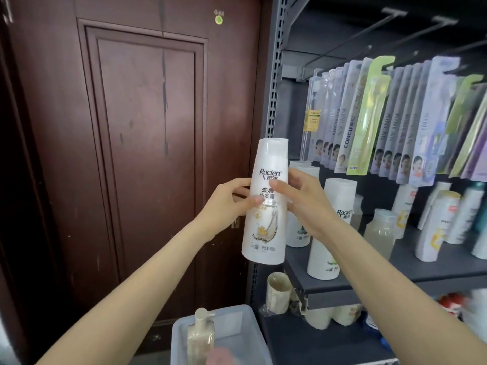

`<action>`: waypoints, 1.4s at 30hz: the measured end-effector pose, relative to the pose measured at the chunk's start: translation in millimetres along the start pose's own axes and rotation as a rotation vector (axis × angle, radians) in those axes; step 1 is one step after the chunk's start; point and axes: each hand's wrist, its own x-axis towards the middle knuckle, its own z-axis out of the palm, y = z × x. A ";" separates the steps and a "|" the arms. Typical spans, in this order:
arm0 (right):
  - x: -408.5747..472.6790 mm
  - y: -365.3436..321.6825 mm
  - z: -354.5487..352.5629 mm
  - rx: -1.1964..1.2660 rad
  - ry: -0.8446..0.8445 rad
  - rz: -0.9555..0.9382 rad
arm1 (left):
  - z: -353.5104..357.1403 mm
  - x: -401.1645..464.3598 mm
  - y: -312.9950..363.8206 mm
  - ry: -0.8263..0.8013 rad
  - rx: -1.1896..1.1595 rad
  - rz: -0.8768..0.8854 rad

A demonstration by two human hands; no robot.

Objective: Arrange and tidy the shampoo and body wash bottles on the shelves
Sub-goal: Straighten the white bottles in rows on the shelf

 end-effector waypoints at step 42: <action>6.7 10.8 -111.7 -0.941 0.150 -0.223 | 109.6 70.9 -53.3 -0.068 0.234 -0.080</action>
